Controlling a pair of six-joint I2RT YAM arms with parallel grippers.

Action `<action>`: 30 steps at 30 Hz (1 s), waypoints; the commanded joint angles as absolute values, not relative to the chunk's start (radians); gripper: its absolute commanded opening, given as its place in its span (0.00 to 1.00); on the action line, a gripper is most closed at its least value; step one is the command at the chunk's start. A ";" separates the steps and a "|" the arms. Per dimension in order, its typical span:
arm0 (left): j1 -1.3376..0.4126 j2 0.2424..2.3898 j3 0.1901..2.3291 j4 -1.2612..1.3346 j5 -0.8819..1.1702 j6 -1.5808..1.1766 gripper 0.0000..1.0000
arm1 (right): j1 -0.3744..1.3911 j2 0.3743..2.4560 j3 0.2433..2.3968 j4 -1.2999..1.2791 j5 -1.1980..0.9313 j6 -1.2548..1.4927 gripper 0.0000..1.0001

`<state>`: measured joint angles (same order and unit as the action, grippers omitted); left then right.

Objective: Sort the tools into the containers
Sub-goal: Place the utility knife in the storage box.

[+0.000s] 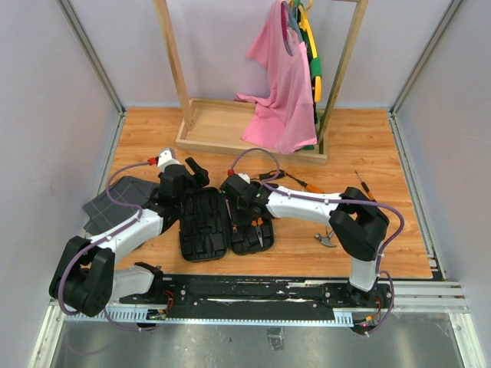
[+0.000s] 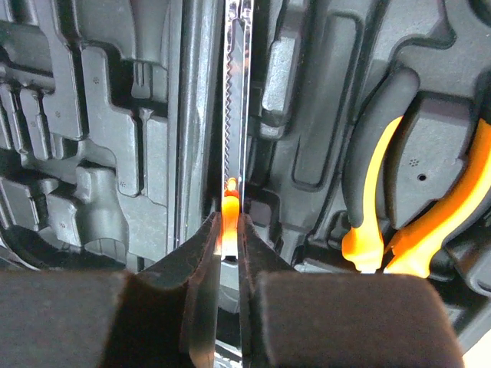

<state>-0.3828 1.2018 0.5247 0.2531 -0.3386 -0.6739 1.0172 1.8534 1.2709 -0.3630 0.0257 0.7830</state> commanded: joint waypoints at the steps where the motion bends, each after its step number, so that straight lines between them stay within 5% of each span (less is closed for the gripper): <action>1: -0.376 1.210 0.517 0.282 -0.348 -0.667 0.79 | 1.037 1.860 1.288 -0.368 0.023 0.799 0.14; 11: -0.376 1.221 0.521 0.281 -0.344 -0.667 0.79 | 1.039 1.820 1.253 -0.367 0.039 0.794 0.35; 30: -0.376 1.227 0.529 0.275 -0.343 -0.667 0.79 | 0.998 1.860 1.376 -0.397 0.088 0.646 0.14</action>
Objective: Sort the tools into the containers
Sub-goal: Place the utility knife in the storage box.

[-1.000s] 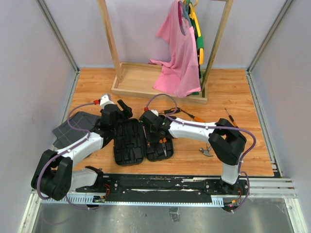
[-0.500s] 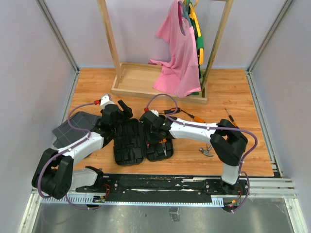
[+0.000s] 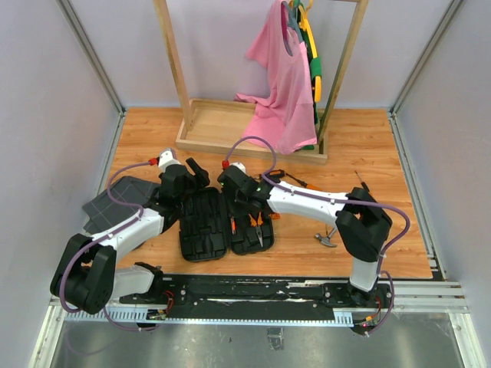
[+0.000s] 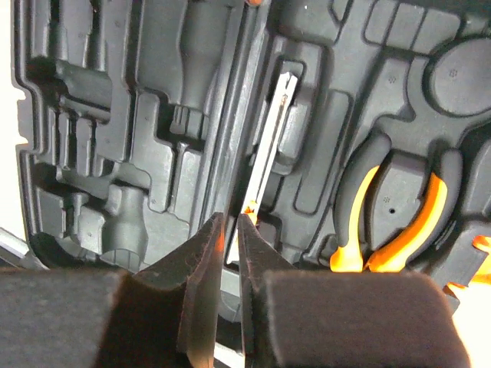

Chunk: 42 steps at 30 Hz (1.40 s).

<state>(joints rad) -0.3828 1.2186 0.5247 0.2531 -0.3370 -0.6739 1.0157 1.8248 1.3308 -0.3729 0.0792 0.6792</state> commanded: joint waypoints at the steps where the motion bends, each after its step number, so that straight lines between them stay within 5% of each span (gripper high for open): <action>1: -0.377 1.227 0.530 0.272 -0.344 -0.666 0.79 | 0.997 1.866 1.381 -0.397 0.084 0.644 0.13; 42: -0.376 1.277 0.556 0.253 -0.336 -0.673 0.79 | 0.979 1.999 1.442 -0.429 0.070 0.625 0.05</action>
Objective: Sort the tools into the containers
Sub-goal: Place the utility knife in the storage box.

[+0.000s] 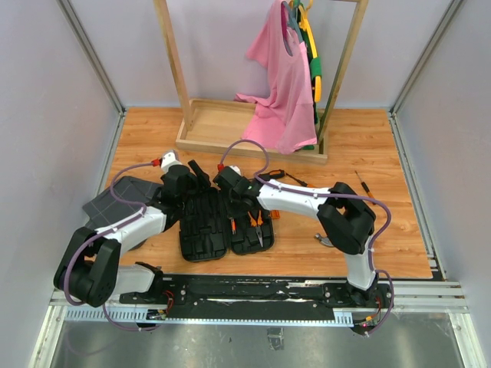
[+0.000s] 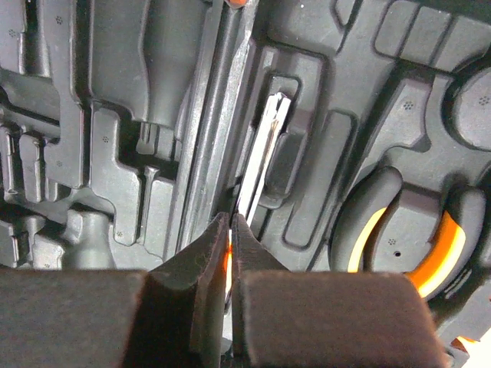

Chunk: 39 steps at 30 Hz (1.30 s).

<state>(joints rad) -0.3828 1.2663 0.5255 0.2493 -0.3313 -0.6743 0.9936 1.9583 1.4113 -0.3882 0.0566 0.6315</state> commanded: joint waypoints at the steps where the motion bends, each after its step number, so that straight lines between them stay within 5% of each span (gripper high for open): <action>1: -0.376 1.280 0.557 0.254 -0.335 -0.673 0.79 | 0.979 2.002 1.442 -0.433 0.072 0.625 0.05; 19: -0.376 1.292 0.564 0.250 -0.330 -0.672 0.78 | 0.979 2.021 1.442 -0.476 0.068 0.618 0.04; 30: -0.374 1.284 0.567 0.242 -0.334 -0.666 0.78 | 0.960 1.838 1.374 -0.280 -0.012 0.556 0.18; 39: -0.374 1.279 0.572 0.235 -0.333 -0.646 0.78 | 0.930 1.704 1.233 -0.257 0.123 0.559 0.20</action>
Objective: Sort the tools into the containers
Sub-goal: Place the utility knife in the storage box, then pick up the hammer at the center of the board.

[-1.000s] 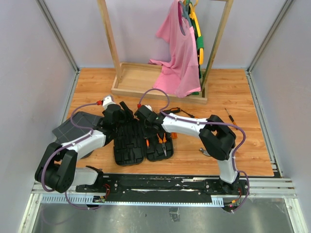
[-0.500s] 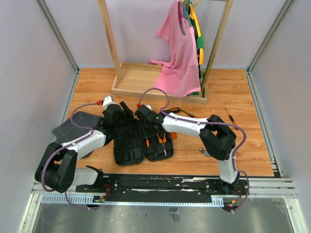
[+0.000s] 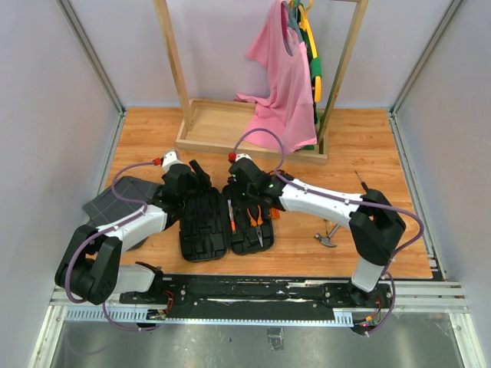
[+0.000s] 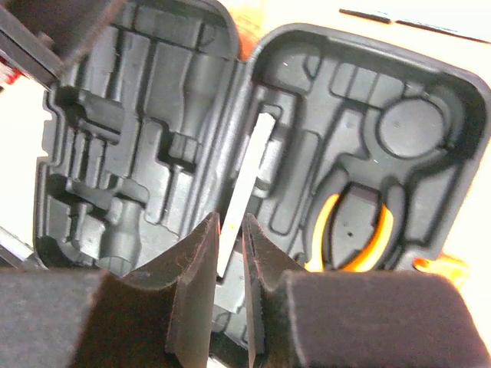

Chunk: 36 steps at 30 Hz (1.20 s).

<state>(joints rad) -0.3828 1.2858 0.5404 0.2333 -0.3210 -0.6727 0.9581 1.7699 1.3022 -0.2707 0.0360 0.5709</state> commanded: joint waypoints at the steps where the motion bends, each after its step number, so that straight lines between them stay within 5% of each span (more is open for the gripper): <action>1: -0.375 1.280 0.573 0.234 -0.330 -0.642 0.78 | 0.927 1.684 1.212 -0.256 0.147 0.558 0.21; 23: -0.382 1.354 0.590 0.270 -0.250 -0.613 0.74 | 0.799 1.227 0.789 -0.340 0.434 0.415 0.41; 36: -0.394 1.371 0.597 0.272 -0.258 -0.599 0.73 | 0.595 1.319 0.831 -0.380 0.324 0.259 0.56</action>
